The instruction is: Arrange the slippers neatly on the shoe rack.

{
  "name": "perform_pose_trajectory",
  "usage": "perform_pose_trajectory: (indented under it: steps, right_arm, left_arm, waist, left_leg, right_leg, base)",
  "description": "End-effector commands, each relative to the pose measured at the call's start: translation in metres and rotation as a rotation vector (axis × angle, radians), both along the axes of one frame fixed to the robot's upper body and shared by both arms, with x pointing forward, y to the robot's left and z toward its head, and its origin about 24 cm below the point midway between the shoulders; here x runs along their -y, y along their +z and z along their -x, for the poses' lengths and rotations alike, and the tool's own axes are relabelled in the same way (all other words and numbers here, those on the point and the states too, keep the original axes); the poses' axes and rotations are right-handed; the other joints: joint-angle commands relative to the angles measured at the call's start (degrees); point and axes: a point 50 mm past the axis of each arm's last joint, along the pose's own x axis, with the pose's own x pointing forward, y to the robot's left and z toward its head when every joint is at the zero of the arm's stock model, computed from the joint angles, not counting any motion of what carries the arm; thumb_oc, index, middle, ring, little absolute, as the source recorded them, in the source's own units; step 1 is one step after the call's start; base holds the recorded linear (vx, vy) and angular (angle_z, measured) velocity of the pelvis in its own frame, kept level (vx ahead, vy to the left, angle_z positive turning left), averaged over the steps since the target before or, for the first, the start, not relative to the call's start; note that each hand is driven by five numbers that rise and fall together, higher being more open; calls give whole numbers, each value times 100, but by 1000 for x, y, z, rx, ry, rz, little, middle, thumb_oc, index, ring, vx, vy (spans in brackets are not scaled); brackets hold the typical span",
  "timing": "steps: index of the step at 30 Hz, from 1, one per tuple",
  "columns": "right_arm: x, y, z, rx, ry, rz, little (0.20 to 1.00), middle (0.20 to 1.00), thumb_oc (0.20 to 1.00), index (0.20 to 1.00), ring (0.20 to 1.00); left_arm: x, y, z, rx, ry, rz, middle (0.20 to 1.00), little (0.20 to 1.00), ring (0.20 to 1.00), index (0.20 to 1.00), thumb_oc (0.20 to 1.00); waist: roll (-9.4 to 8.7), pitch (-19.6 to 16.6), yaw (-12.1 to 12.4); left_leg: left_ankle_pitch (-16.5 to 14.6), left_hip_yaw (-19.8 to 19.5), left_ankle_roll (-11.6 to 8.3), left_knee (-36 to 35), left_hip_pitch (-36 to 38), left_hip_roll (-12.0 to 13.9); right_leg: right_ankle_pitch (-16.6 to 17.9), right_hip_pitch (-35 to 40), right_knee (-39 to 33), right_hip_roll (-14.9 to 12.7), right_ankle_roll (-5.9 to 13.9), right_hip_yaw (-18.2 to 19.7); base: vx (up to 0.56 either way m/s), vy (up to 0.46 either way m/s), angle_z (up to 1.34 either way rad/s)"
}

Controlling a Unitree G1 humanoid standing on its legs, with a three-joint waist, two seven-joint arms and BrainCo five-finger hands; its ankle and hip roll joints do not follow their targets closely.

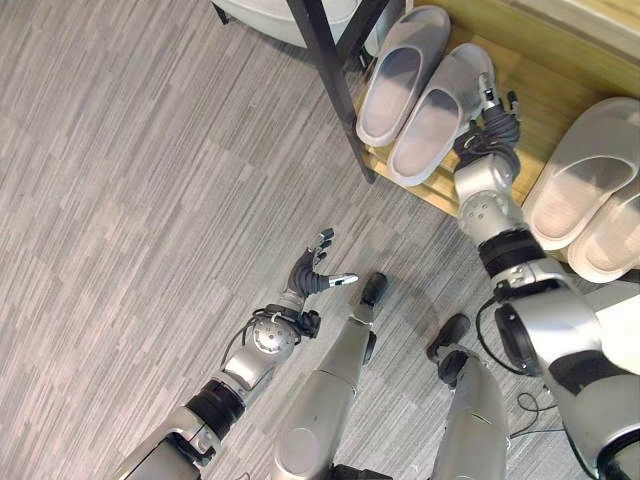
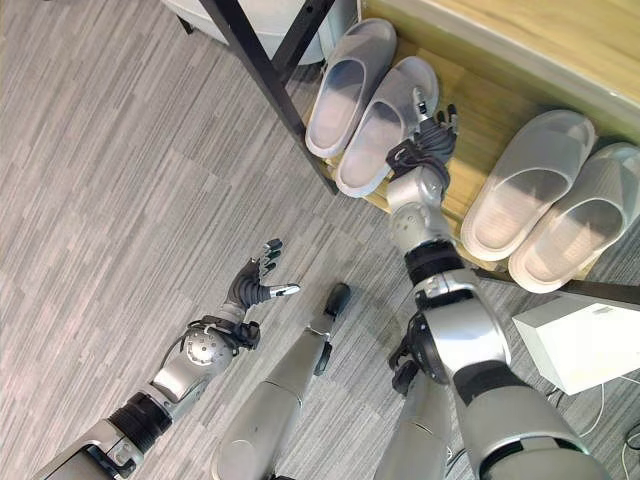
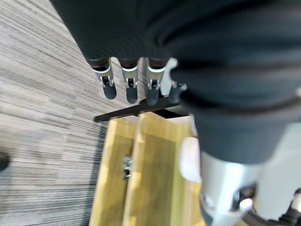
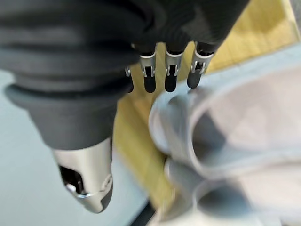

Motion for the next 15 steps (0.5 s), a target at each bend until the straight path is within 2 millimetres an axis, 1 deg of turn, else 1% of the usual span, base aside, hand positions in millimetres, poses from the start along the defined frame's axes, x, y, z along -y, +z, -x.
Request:
perform_pose_trajectory:
  steps: [1,5,6,7,8,9,10,11,12,14,15]
  right_arm:
    - [-6,4,12,70,-73,259,1000,1000,1000,1000,1000]
    - [-9,-33,27,4,-111,496,1000,1000,1000,1000,1000]
    - [-10,-41,31,-13,-102,525,1000,1000,1000,1000,1000]
    - [-11,-42,31,-14,-101,525,1000,1000,1000,1000,1000]
    - [-12,-54,36,-35,-78,566,1000,1000,1000,1000,1000]
    - [-14,-67,42,-55,-46,600,1000,1000,1000,1000,1000]
    - [-18,-93,55,-100,34,667,1000,1000,1000,1000,1000]
    - [-18,-94,56,-102,35,668,1000,1000,1000,1000,1000]
    - [-14,-124,71,-168,109,736,1000,1000,1000,1000,1000]
    - [-4,-147,87,-228,168,794,1000,1000,1000,1000,1000]
    - [8,-170,104,-303,209,847,1000,1000,1000,1000,1000]
  left_arm:
    - [-4,14,-4,73,57,42,1000,1000,1000,1000,1000]
    - [-14,11,-2,72,103,48,1000,1000,1000,1000,1000]
    - [-16,10,-1,71,114,46,1000,1000,1000,1000,1000]
    - [-16,10,-1,69,115,46,1000,1000,1000,1000,1000]
    - [-20,8,0,59,124,44,1000,1000,1000,1000,1000]
    - [-23,4,2,45,133,42,1000,1000,1000,1000,1000]
    - [-28,-3,5,15,152,34,1000,1000,1000,1000,1000]
    - [-28,-4,5,12,152,35,1000,1000,1000,1000,1000]
    - [-34,-17,11,-39,165,16,1000,1000,1000,1000,1000]
    - [-42,-28,18,-79,171,-24,1000,1000,1000,1000,1000]
    - [-51,-37,24,-104,157,-106,1000,1000,1000,1000,1000]
  waist:
    - [-92,58,-187]
    - [-213,-57,-368]
    - [-242,-94,-405]
    - [-241,-91,-405]
    - [-267,-134,-454]
    - [-311,-180,-518]
    - [-395,-318,-639]
    - [-390,-314,-644]
    - [-492,-486,-798]
    - [-564,-663,-950]
    - [-605,-875,-1094]
  left_leg:
    - [-1229,246,338,-12,676,-72]
    - [-1126,317,314,-385,1117,69]
    - [-1110,347,311,-458,1204,104]
    - [-1102,348,311,-483,1233,110]
    - [-1078,384,300,-595,1360,150]
    - [-1041,403,282,-723,1525,186]
    - [-993,460,249,-937,1782,248]
    - [-981,456,248,-972,1822,252]
    - [-898,504,209,-1270,2148,329]
    - [-809,570,179,-1543,2429,413]
    - [-715,659,160,-1887,2768,513]
  right_leg:
    - [-414,1006,-520,97,90,150]
    - [-226,1474,-1097,281,108,156]
    - [-187,1548,-1195,302,114,155]
    - [-173,1577,-1225,310,113,154]
    - [-131,1684,-1347,344,123,164]
    - [-83,1851,-1507,389,134,153]
    - [-10,2094,-1772,456,163,152]
    - [6,2136,-1812,464,163,144]
    - [128,2469,-2182,569,195,119]
    - [253,2742,-2538,671,226,117]
    - [353,3003,-2866,763,262,146]
  base:
    - [-32,-21,-21]
    - [-36,-43,-20]
    - [-18,-35,-26]
    - [-24,-28,-32]
    - [-26,-44,-33]
    - [-29,-87,-35]
    - [-11,-75,-20]
    - [-8,-126,-28]
    - [0,-113,-26]
    - [5,-136,-42]
    - [17,-140,-35]
